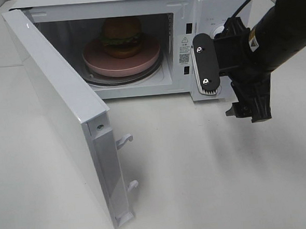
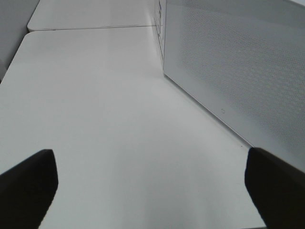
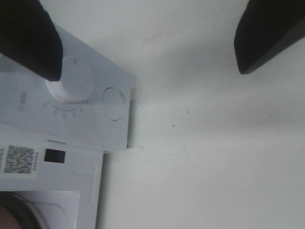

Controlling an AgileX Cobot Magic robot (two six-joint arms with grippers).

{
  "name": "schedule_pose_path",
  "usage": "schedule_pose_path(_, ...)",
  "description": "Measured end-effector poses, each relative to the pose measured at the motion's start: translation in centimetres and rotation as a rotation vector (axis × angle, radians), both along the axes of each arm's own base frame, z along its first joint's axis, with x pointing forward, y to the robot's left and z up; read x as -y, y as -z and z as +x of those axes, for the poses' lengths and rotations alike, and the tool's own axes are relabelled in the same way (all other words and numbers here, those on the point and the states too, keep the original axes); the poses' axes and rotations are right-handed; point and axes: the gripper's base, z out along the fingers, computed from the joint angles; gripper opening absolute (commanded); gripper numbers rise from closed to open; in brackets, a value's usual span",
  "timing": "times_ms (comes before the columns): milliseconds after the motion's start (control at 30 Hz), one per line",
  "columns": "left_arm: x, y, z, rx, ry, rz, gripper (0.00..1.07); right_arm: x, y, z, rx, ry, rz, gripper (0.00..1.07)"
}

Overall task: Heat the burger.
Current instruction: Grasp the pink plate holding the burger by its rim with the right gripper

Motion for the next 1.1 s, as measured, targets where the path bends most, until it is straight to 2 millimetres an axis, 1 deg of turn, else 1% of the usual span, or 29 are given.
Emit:
schedule_pose_path(167, 0.0, 0.0, 0.0, 0.0, 0.0, 0.0, 1.0, -0.6, -0.7, 0.3, 0.042, -0.024, 0.016, 0.92)
schedule_pose_path(200, 0.0, 0.0, 0.0, 0.0, 0.0, 0.0, 1.0, -1.3, -1.0, 0.3, 0.067, -0.047, 0.037, 0.91)
schedule_pose_path(267, 0.0, 0.0, 0.0, 0.0, 0.0, 0.0, 1.0, -1.7, -1.2, 0.3, 0.077, -0.055, 0.047, 0.91)
schedule_pose_path(333, 0.0, 0.0, 0.0, 0.0, 0.0, 0.0, 1.0, -3.0, -1.6, 1.0, 0.107, -0.074, 0.081, 0.9)
schedule_pose_path(433, 0.0, 0.0, 0.0, 0.0, 0.0, 0.0, 1.0, -3.2, -1.5, 1.3, 0.108, -0.076, 0.083, 0.9)
schedule_pose_path(467, 0.0, 0.0, 0.0, 0.0, 0.0, 0.0, 1.0, -3.7, -1.2, 1.9, 0.107, -0.08, 0.084, 0.89)
schedule_pose_path(600, 0.0, 0.0, 0.0, 0.0, 0.0, 0.0, 1.0, -4.5, -0.9, 2.7, 0.111, -0.09, 0.085, 0.88)
schedule_pose_path(633, 0.0, 0.0, 0.0, 0.0, 0.0, 0.0, 1.0, -5.2, -0.4, 3.1, 0.11, -0.104, 0.087, 0.88)
schedule_pose_path(700, 0.0, 0.0, 0.0, 0.0, 0.0, 0.0, 1.0, -5.6, -0.3, 3.2, 0.113, -0.112, 0.091, 0.88)
schedule_pose_path(767, 0.0, 0.0, 0.0, 0.0, 0.0, 0.0, 1.0, -6.6, 0.0, 3.8, 0.131, -0.133, 0.111, 0.87)
schedule_pose_path(800, 0.0, 0.0, 0.0, 0.0, 0.0, 0.0, 1.0, -6.6, 0.0, 3.8, 0.131, -0.133, 0.111, 0.87)
schedule_pose_path(867, 0.0, 0.0, 0.0, 0.0, 0.0, 0.0, 1.0, -7.6, 0.8, 4.8, 0.146, -0.147, 0.135, 0.87)
schedule_pose_path(967, 0.0, 0.0, 0.0, 0.0, 0.0, 0.0, 1.0, -7.8, 1.1, 5.0, 0.145, -0.147, 0.139, 0.86)
schedule_pose_path(1033, 0.0, 0.0, 0.0, 0.0, 0.0, 0.0, 1.0, -8.3, 2.0, 5.7, 0.14, -0.15, 0.14, 0.86)
schedule_pose_path(1067, 0.0, 0.0, 0.0, 0.0, 0.0, 0.0, 1.0, -8.3, 2.0, 5.7, 0.14, -0.15, 0.14, 0.86)
schedule_pose_path(1100, 0.0, 0.0, 0.0, 0.0, 0.0, 0.0, 1.0, -8.6, 2.6, 6.1, 0.138, -0.154, 0.143, 0.85)
